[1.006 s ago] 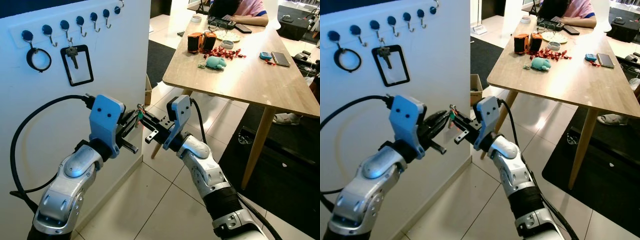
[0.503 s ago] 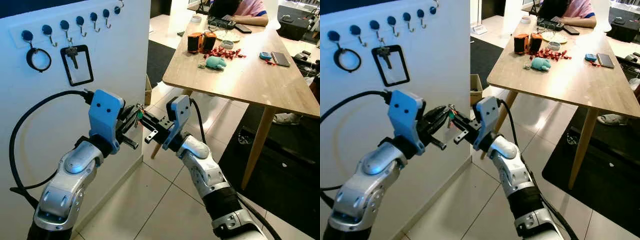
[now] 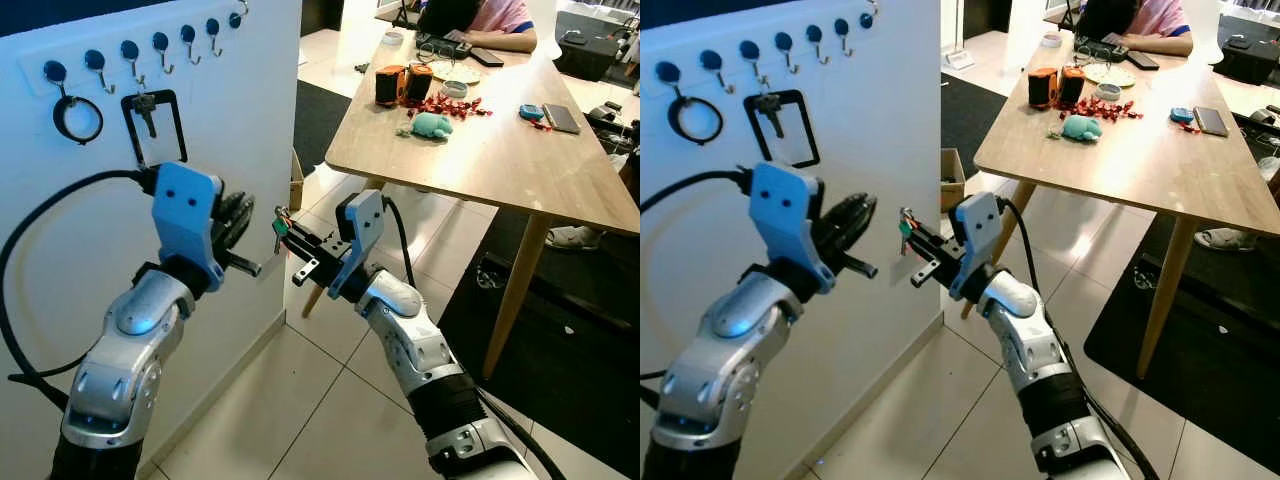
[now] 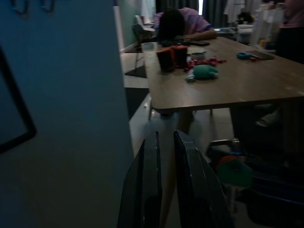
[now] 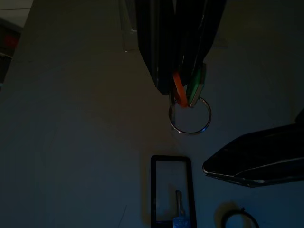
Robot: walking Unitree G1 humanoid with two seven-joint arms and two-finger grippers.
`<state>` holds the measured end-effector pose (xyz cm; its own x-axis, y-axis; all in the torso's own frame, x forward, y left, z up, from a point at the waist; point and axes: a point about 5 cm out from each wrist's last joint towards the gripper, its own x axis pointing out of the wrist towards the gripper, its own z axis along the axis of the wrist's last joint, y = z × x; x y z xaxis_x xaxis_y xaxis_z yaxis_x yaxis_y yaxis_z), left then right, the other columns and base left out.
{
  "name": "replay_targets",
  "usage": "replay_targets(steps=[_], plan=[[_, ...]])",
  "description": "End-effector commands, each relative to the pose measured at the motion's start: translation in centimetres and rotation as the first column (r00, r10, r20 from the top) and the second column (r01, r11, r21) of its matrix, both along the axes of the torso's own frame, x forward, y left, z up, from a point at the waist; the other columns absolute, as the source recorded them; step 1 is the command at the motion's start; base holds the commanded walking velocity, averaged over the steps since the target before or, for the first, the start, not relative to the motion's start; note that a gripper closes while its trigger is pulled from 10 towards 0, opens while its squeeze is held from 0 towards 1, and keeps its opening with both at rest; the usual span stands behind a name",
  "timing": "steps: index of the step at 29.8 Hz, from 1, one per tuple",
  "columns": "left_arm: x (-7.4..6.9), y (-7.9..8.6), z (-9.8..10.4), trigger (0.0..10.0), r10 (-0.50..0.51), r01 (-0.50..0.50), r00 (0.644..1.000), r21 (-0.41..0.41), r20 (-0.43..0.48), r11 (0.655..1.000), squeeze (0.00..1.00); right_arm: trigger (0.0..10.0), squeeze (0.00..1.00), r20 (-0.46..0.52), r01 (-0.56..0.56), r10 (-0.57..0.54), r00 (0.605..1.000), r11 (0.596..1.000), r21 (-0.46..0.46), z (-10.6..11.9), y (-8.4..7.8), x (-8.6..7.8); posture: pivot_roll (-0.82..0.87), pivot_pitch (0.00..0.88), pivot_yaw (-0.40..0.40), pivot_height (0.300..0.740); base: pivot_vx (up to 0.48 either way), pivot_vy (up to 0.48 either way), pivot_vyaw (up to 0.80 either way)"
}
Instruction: Hang keys on a hook
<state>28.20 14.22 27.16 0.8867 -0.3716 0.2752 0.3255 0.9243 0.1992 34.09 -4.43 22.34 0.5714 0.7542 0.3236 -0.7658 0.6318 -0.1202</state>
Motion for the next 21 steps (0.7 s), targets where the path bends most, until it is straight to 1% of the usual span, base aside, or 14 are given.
replay_targets(steps=[1, 2, 4, 6, 8, 15, 21], plan=[[-0.1, -0.2, -0.3, 10.0, -0.026, 0.026, 0.999, -0.010, -0.018, 1.000, 0.00, 10.0, 0.00, -0.004, -0.004, 0.004, 1.000, 1.000, -0.001, -0.1, 0.0, -0.2, 0.18, 0.187, -0.032, 0.740, 0.000, 0.000, 0.00], [-0.3, -0.4, -0.3, 10.0, -0.052, 0.052, 0.998, -0.009, -0.023, 0.999, 0.00, 10.0, 0.00, -0.006, -0.002, 0.002, 1.000, 1.000, -0.001, -0.2, -0.1, -0.2, 0.18, 0.189, -0.032, 0.740, 0.000, 0.000, 0.00], [-0.5, -0.5, -0.4, 10.0, -0.069, 0.069, 0.997, -0.009, -0.026, 0.998, 0.00, 10.0, 0.00, -0.007, -0.001, 0.001, 1.000, 1.000, -0.002, -0.2, -0.1, -0.2, 0.18, 0.189, -0.032, 0.740, 0.000, 0.000, 0.00], [-1.3, -1.1, -0.5, 10.0, -0.166, 0.166, 0.985, -0.012, -0.047, 0.986, 0.00, 10.0, 0.00, -0.009, 0.007, -0.007, 1.000, 1.000, -0.004, -0.3, -0.3, -0.1, 0.18, 0.189, -0.032, 0.740, 0.000, 0.000, 0.00], [-1.7, -1.5, -0.6, 10.0, -0.210, 0.209, 0.976, -0.015, -0.062, 0.978, 0.00, 10.0, 0.00, -0.009, 0.010, -0.010, 1.000, 1.000, -0.005, -0.2, -0.4, 0.0, 0.18, 0.189, -0.032, 0.740, 0.000, 0.000, 0.00], [-1.7, -1.8, -0.8, 10.0, -0.220, 0.219, 0.973, -0.019, -0.074, 0.976, 0.00, 10.0, 0.00, -0.007, 0.007, -0.007, 1.000, 1.000, -0.004, -0.2, -0.2, 0.1, 0.18, 0.189, -0.035, 0.740, 0.000, 0.000, 0.00], [-1.4, -2.1, -1.3, 10.0, -0.194, 0.194, 0.977, -0.016, -0.090, 0.981, 0.00, 10.0, 0.00, -0.002, -0.002, 0.002, 1.000, 1.000, -0.001, 0.0, 0.0, 0.0, 0.18, 0.188, -0.035, 0.740, 0.000, 0.000, 0.00]])
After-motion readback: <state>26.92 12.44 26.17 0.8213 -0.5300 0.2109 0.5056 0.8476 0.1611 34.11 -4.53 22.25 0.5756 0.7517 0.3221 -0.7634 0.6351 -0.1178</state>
